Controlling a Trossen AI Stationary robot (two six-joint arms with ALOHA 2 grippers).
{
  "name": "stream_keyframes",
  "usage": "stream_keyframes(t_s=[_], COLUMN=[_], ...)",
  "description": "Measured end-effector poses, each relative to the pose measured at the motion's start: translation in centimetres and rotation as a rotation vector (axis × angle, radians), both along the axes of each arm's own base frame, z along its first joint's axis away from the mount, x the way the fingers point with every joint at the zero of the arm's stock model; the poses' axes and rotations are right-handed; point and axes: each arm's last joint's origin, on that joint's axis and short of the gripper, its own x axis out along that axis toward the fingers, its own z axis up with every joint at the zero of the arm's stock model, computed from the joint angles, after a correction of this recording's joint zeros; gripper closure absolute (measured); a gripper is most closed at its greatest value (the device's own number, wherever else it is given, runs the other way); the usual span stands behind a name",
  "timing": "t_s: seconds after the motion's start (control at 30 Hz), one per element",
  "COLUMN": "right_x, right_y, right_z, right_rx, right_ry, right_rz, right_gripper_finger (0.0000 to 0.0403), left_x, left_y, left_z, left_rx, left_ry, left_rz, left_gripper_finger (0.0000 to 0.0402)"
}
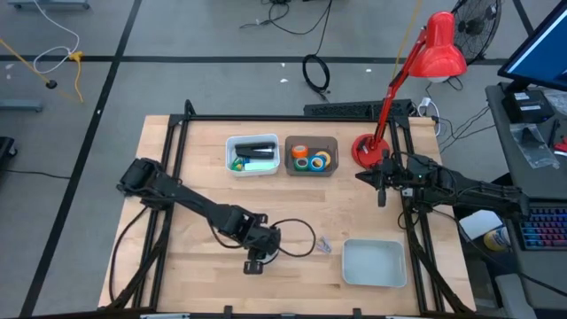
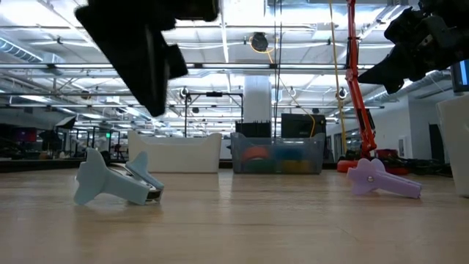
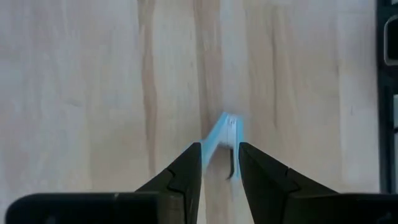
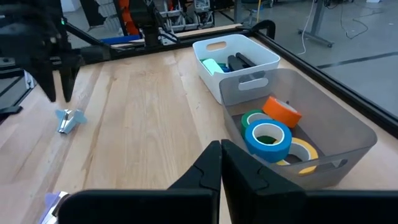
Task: Pick and place Stapler, Stapler remover, tape
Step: Put the light blue staple remover into the gray bin
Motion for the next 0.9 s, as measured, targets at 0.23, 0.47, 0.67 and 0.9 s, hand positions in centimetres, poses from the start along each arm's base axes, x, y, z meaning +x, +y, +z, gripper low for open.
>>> stream_keyframes(t_s=[0.23, 0.47, 0.67, 0.9], right_x=[0.0, 0.0, 0.0, 0.0], right_y=[0.0, 0.0, 0.0, 0.0], right_z=[0.0, 0.0, 0.0, 0.0], right_rx=[0.0, 0.001, 0.001, 0.0], right_ry=[-0.001, 0.0, 0.0, 0.0], right_rz=[0.0, 0.001, 0.0, 0.0], right_gripper_finger=[0.0399, 0.0399, 0.0399, 0.0399], left_x=[0.7, 1.0, 1.0, 0.9], left_y=[0.2, 0.0, 0.1, 0.0], left_z=[-1.3, -3.1, -3.1, -3.1], left_rx=[-0.006, 0.01, 0.029, -0.006], left_ry=[0.024, 0.07, 0.063, 0.084], left_rz=[0.005, -0.059, -0.053, -0.073], left_gripper_finger=[0.0293, 0.0293, 0.0293, 0.0293])
